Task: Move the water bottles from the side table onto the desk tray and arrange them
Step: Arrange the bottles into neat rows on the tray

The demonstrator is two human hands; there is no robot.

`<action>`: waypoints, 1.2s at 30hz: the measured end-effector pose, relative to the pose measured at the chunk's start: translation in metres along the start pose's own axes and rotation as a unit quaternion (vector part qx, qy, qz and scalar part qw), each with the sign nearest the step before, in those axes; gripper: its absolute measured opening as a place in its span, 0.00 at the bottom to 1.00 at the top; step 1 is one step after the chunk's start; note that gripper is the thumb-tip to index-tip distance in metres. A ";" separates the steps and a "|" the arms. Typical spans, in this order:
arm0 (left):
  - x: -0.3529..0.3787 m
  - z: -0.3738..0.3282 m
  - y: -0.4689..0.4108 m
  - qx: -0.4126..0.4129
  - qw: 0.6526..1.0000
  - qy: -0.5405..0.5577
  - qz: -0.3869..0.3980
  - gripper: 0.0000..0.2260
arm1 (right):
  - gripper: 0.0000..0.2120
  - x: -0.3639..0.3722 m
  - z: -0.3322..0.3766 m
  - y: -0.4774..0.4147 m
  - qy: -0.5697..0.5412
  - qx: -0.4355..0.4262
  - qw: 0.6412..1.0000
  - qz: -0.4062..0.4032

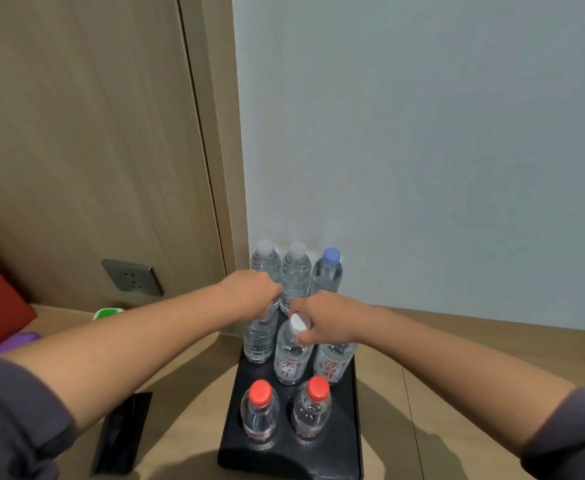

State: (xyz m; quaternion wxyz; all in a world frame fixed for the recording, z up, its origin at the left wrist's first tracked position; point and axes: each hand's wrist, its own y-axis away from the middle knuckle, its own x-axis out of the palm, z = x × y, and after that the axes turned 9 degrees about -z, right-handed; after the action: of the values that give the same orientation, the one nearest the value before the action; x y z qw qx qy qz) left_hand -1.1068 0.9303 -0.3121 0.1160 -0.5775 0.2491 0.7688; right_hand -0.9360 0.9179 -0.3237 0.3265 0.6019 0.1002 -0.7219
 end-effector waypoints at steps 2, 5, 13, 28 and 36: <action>-0.003 0.000 -0.007 0.005 1.000 -0.001 0.003 0.11 | 0.17 0.005 0.000 0.000 0.038 -0.006 0.999 -0.030; -0.008 0.003 -0.017 0.013 1.000 -0.011 -0.004 0.12 | 0.15 0.004 -0.005 -0.004 0.052 -0.009 0.997 -0.055; -0.016 0.013 -0.037 -0.007 0.998 -0.045 -0.031 0.17 | 0.18 -0.003 -0.017 -0.021 0.041 0.045 0.995 -0.081; -0.006 0.013 -0.037 -0.062 0.998 0.000 -0.026 0.09 | 0.18 -0.010 -0.021 -0.049 0.008 0.050 0.991 -0.127; 0.015 0.005 -0.032 -0.090 0.993 0.044 -0.056 0.10 | 0.15 -0.002 -0.025 -0.045 0.013 0.072 0.987 -0.142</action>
State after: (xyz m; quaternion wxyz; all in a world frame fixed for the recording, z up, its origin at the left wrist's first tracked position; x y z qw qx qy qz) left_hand -1.1008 0.9583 -0.3335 0.0954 -0.6320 0.1513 0.7540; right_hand -0.9425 0.9659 -0.3396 0.1754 0.6129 0.1367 -0.7582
